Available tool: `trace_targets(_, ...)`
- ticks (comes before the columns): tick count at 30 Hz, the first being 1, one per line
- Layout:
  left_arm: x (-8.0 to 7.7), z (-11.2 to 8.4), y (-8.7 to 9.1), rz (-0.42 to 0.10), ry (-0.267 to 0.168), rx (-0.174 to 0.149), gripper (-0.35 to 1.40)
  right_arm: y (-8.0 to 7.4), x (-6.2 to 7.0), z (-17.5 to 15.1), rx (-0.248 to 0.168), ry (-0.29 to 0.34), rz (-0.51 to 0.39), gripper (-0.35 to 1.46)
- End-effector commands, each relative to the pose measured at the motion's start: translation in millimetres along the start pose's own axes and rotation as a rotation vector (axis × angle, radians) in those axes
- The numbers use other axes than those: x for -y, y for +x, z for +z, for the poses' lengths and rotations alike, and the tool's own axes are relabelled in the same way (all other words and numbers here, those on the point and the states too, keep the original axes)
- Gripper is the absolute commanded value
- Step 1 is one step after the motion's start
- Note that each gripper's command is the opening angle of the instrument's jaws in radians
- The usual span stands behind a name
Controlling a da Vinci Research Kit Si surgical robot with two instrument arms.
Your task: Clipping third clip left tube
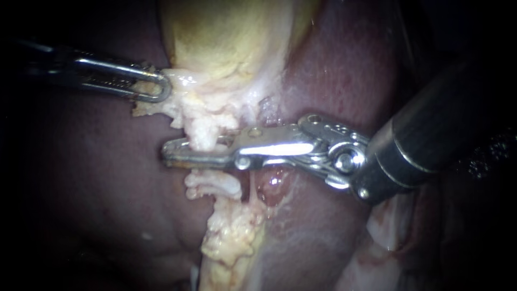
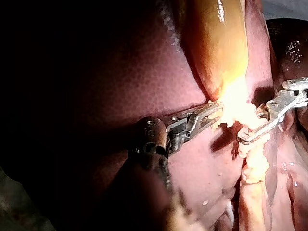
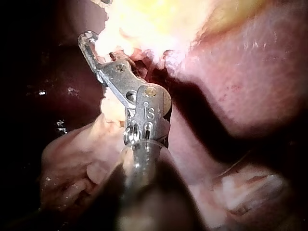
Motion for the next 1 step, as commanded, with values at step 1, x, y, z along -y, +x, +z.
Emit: trace_targets(1,0.1,0.0,0.0,0.0,0.0,0.0,-0.35,0.0,-0.1,0.0,0.0,0.0,0.0,-0.35)
